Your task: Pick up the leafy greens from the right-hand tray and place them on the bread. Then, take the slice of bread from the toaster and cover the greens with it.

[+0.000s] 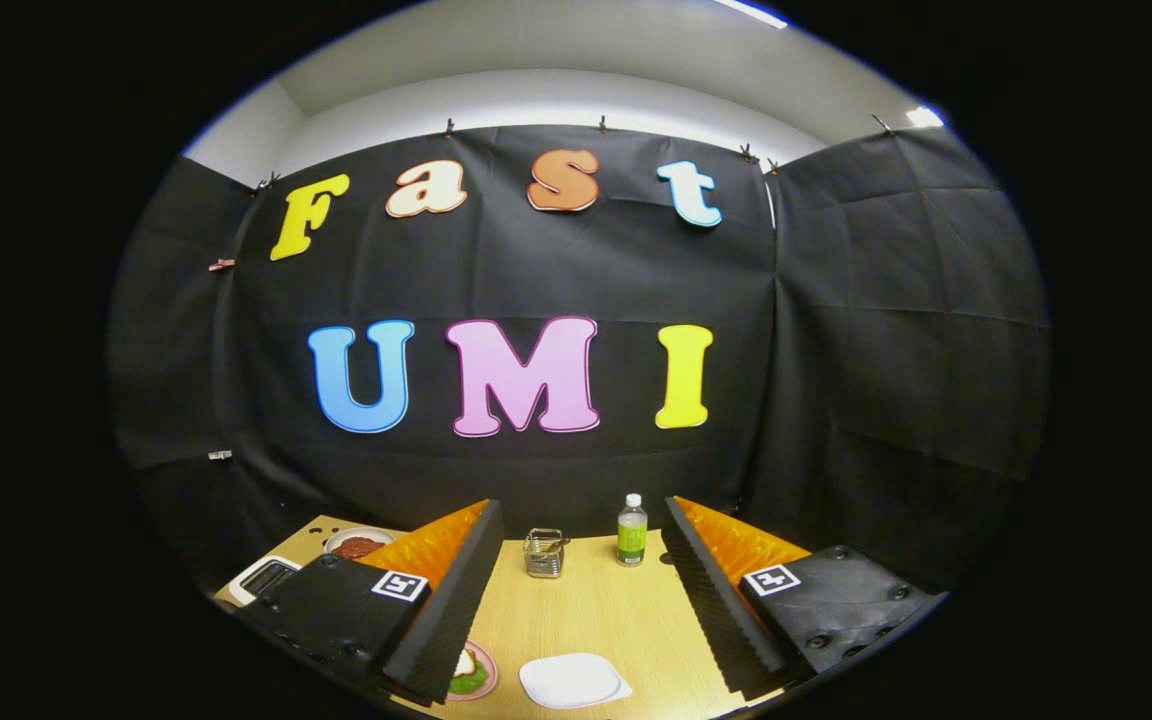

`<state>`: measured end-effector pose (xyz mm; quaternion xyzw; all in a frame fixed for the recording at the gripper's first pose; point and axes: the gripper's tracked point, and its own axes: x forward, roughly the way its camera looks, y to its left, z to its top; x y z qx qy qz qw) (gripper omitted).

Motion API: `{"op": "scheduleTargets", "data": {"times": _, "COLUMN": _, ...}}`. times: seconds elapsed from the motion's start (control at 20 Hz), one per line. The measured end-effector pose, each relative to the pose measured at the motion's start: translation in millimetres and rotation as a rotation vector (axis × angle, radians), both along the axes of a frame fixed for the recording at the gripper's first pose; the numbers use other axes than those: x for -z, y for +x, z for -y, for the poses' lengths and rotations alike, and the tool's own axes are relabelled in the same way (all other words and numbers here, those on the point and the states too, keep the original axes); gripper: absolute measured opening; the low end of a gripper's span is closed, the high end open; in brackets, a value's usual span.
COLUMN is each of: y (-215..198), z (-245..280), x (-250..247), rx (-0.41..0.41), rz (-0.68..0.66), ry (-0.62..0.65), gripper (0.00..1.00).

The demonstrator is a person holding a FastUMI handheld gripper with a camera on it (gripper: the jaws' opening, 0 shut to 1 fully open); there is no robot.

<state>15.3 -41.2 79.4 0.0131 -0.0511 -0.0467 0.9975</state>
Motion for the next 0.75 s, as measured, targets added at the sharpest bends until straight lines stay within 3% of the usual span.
{"op": "scheduleTargets", "data": {"times": 0.35, "y": -19, "z": -23, "x": 10, "rx": 0.021, "rz": -0.030, "ry": 0.014, "gripper": 0.98}}
{"op": "scheduleTargets", "data": {"times": 0.75, "y": -2, "z": -62, "x": 30, "rx": -0.067, "rz": -0.079, "ry": 0.022, "gripper": 0.98}}
